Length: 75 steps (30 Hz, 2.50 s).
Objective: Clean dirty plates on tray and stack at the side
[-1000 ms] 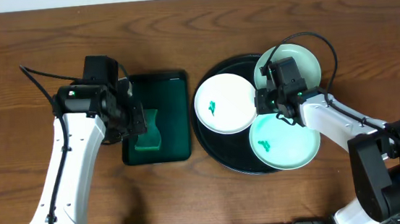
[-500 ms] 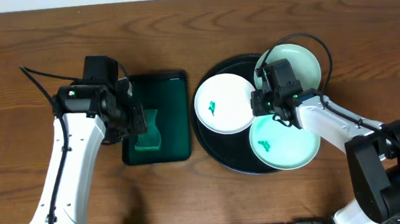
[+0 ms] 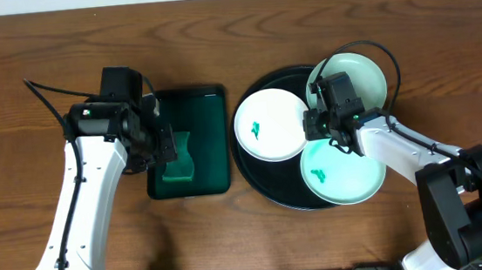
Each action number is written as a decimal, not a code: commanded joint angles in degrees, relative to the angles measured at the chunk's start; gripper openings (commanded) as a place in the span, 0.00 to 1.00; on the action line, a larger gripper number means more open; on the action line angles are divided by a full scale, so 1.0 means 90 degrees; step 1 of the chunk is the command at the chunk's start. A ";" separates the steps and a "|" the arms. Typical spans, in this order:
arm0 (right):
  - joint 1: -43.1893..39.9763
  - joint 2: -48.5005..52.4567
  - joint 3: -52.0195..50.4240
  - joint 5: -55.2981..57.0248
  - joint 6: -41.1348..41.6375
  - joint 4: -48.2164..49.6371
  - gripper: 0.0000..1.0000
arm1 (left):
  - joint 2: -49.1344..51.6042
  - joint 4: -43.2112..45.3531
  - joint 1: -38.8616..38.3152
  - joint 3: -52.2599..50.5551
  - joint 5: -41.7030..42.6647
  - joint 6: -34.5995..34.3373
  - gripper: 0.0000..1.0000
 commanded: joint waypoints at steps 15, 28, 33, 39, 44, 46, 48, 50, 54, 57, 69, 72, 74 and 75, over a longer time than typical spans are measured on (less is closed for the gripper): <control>0.0051 0.0063 -0.0078 0.0219 0.0061 0.0044 0.01 | 0.0022 0.0022 -0.0027 -0.0090 -0.0063 0.0080 0.42; 0.0051 0.0063 -0.0078 0.0219 0.0061 0.0044 0.01 | 0.0136 0.0435 -0.0085 -0.0095 -0.0087 -0.0141 0.42; 0.0051 0.0063 -0.0078 0.0219 0.0063 0.0046 0.01 | 0.0430 0.0641 -0.0085 -0.0095 -0.0112 -0.0146 0.42; 0.0051 0.0063 -0.0078 0.0216 0.0063 0.0044 0.01 | 0.0984 0.0862 -0.0085 -0.0095 -0.0374 -0.0532 0.42; 0.0051 0.0063 -0.0078 0.0219 0.0061 0.0044 0.01 | 0.1392 0.0877 -0.0085 -0.0095 -0.0374 -0.0527 0.42; 0.0051 0.0063 -0.0078 0.0219 0.0061 0.0044 0.01 | 0.1583 0.0903 -0.0085 -0.0095 -0.0374 -0.0525 0.42; 0.0051 0.0063 -0.0078 0.0219 0.0063 0.0041 0.01 | 0.1780 0.0945 -0.0085 -0.0095 -0.0374 -0.0527 0.42; 0.0051 0.0063 -0.0078 0.0219 0.0061 0.0044 0.01 | 0.1974 0.0998 -0.0085 -0.0095 -0.0374 -0.0527 0.42; 0.0051 0.0063 -0.0078 0.0219 0.0061 0.0044 0.01 | 0.2285 0.1112 -0.0085 -0.0095 -0.0372 -0.0527 0.42; 0.0051 0.0063 -0.0078 0.0219 0.0061 0.0044 0.01 | 0.2458 0.1168 -0.0085 -0.0095 -0.0372 -0.0532 0.42; 0.0051 0.0063 -0.0078 0.0219 0.0061 0.0044 0.01 | 0.2540 0.1299 -0.0085 -0.0100 -0.0374 -0.0675 0.42; 0.0051 0.0063 -0.0078 0.0219 0.0061 0.0044 0.01 | 0.2540 0.1430 -0.0085 -0.0158 -0.0372 -0.0714 0.42; 0.0051 0.0063 -0.0078 0.0219 0.0063 0.0044 0.01 | 0.2540 0.1583 -0.0085 -0.0267 -0.0372 -0.0714 0.42; 0.0051 0.0063 -0.0078 0.0216 0.0061 0.0044 0.01 | 0.2540 0.1668 -0.0085 -0.0338 -0.0372 -0.0716 0.42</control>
